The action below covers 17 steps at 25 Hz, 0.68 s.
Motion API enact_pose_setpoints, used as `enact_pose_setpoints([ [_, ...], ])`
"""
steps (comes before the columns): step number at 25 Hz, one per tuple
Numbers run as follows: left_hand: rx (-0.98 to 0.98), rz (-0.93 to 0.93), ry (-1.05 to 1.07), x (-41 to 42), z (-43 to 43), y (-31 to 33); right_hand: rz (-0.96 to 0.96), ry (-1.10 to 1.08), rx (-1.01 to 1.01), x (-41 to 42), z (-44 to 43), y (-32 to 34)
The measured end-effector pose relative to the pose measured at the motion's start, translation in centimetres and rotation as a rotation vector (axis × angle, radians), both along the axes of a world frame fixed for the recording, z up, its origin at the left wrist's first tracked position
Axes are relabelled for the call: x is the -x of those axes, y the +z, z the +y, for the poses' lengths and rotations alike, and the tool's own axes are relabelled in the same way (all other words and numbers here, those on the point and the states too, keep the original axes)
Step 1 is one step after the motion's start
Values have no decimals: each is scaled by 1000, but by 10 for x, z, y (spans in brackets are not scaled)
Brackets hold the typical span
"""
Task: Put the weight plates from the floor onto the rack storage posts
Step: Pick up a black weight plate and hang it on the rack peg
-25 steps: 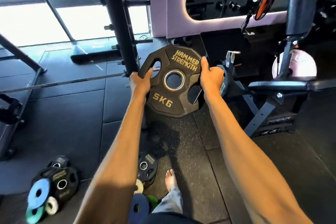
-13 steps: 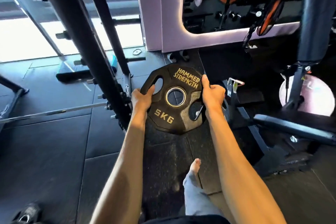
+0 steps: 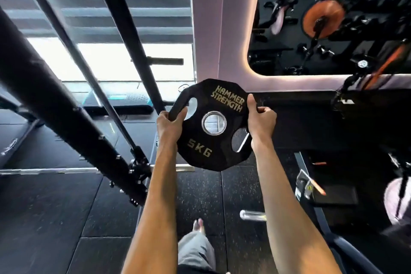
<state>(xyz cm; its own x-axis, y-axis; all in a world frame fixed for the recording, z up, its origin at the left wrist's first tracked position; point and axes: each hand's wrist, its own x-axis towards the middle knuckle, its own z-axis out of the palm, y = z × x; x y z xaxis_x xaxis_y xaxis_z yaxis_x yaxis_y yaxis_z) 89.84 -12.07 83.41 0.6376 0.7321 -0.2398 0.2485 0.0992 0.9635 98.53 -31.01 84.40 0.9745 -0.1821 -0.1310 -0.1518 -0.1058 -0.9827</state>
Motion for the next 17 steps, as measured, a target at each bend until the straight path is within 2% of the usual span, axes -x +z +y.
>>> enact_pose_setpoints([
  [9, -198, -112, 99, -211, 108, 59, -145, -6, -98, -231, 118, 35],
  [13, -241, -146, 145, -271, 150, 101, -191, 40, -142, -305, 167, 66],
  [17, -383, -223, 294, -314, 188, 128, -265, 92, -205, -357, 219, 88],
])
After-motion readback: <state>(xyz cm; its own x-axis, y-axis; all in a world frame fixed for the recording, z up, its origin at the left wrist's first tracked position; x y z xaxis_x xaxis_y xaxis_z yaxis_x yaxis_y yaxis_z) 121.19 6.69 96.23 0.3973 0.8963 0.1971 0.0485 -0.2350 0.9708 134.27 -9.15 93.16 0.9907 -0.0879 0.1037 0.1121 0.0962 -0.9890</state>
